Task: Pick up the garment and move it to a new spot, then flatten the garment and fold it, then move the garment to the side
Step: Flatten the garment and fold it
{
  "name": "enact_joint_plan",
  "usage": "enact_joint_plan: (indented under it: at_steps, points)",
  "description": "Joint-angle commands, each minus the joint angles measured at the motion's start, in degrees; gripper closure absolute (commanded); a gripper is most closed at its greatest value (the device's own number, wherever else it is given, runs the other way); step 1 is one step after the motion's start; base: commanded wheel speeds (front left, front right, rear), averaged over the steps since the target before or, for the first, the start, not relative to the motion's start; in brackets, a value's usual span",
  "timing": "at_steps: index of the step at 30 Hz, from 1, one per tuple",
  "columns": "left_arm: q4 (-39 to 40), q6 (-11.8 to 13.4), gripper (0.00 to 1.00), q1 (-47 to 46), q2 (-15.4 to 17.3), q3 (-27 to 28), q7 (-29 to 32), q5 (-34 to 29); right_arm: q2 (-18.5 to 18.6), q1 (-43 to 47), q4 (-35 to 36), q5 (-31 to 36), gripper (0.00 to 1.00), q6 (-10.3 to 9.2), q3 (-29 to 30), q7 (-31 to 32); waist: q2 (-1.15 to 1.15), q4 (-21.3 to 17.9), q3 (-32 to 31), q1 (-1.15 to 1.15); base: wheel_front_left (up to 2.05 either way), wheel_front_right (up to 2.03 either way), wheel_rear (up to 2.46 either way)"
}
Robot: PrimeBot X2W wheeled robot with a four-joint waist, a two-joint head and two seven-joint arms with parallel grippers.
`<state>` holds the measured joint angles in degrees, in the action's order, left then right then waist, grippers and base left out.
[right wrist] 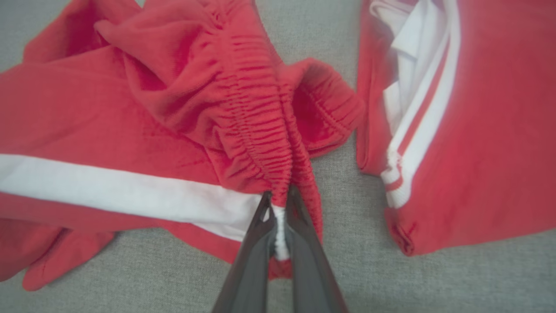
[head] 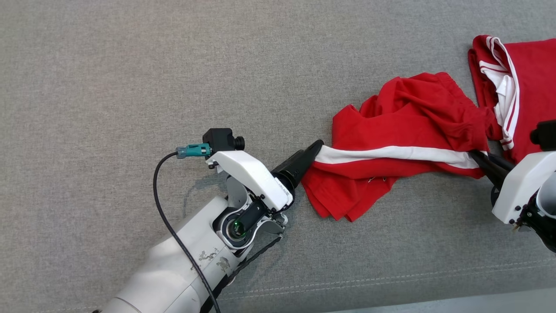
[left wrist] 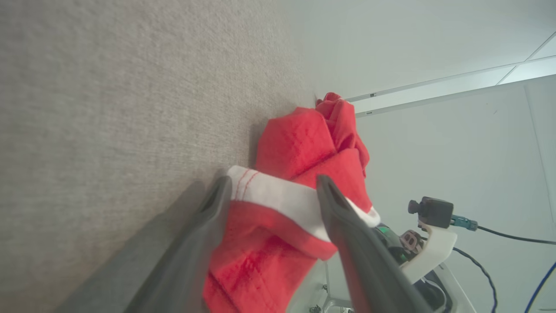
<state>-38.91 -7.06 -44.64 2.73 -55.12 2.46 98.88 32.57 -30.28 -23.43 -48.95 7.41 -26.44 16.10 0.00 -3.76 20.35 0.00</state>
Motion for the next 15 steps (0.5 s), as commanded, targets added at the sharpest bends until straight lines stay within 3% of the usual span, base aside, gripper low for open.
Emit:
enact_joint_plan:
  at_steps: [1,15]
  points:
    - [1.22,-0.43,0.00,-0.10,0.15,1.27,0.56,0.12,1.31,-0.24,0.56,0.27,1.00,0.08,-0.42,-0.41,0.00,0.29,-0.15,0.00,0.00,0.00,0.00]
    - [3.44,-0.43,0.00,3.62,0.15,6.09,4.77,0.88,1.11,-0.70,-0.40,-0.38,1.00,0.08,-1.30,-1.03,0.00,1.53,-1.00,0.00,0.00,0.00,0.00]
